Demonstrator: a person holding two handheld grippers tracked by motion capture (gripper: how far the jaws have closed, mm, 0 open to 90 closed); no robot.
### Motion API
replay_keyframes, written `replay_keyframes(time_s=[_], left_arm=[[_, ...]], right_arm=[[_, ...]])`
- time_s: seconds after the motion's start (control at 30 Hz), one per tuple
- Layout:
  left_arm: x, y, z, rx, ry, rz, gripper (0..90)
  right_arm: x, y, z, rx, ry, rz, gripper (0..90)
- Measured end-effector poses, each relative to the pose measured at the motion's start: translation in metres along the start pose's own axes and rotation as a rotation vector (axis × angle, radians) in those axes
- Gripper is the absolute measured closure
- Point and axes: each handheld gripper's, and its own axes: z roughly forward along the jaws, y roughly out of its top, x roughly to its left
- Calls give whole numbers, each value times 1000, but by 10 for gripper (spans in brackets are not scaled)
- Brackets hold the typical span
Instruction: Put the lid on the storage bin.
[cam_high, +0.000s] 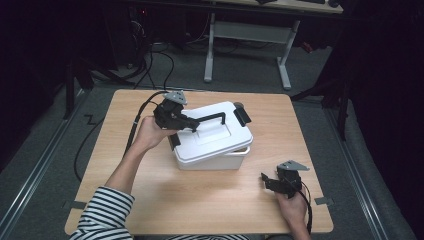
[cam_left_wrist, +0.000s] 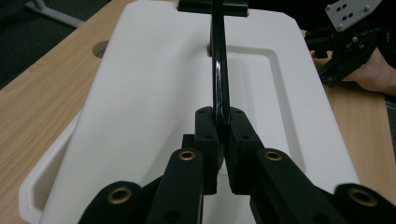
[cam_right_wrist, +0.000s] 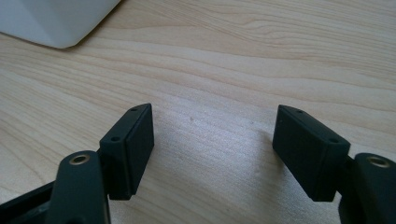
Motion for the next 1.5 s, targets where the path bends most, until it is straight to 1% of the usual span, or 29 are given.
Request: replay_keyframes(time_s=[0.13,0.27,0.4,0.47,0.57,0.63,0.73,0.77,0.83,0.87,0.9,0.97,1.1,1.17,1.2,1.23,1.33,1.37,1.43,1.47,1.5], left_arm=[[0,1,2,6,-8,3,849],[2,0,4,0,-14,-4,849],[0,-1,4,-2,-2,3,844],[0,-2,4,-15,-1,-7,843],[0,-3,3,-23,1,-15,835],[-1,-2,3,-28,4,-22,802],[-3,-1,1,-29,28,-22,726],[-3,-1,0,-27,37,-24,698],[-4,-1,-2,-29,59,-34,628],[-4,-1,-3,-33,71,-41,598],[-4,-2,-4,-36,79,-45,568],[-4,-4,-7,-45,95,-56,518],[-4,-9,-12,-57,122,-85,443],[-4,-11,-15,-66,128,-99,416],[-6,-13,-18,-82,133,-108,407],[-7,-13,-20,-89,135,-111,402],[-12,-17,-27,-106,162,-127,388],[-14,-19,-30,-110,177,-138,384],[-18,-22,-35,-121,196,-157,375],[-20,-25,-38,-125,212,-170,375],[-23,-28,-42,-126,233,-191,376]], right_arm=[[0,0,0,0,0,0,293],[0,0,0,0,0,0,293],[0,0,0,0,0,-1,293],[0,0,0,0,0,0,293],[0,0,0,0,1,0,294],[-1,0,0,2,5,-1,296],[-1,0,-1,11,9,0,276],[0,1,-1,17,13,-8,270],[0,2,-2,34,30,-17,263],[-1,3,-2,43,39,-17,278],[-2,4,-3,44,46,-14,321],[-4,4,-4,33,67,-4,395],[-6,7,-7,13,107,-4,530],[-7,9,-8,-6,123,-5,576],[-8,10,-10,-16,130,4,593],[-8,13,-12,-27,137,0,615],[-9,20,-16,-59,147,-4,652],[-10,23,-18,-82,156,-6,668],[-12,32,-22,-95,184,-3,713],[-13,35,-23,-103,194,-2,738],[-13,39,-24,-100,206,1,774]])
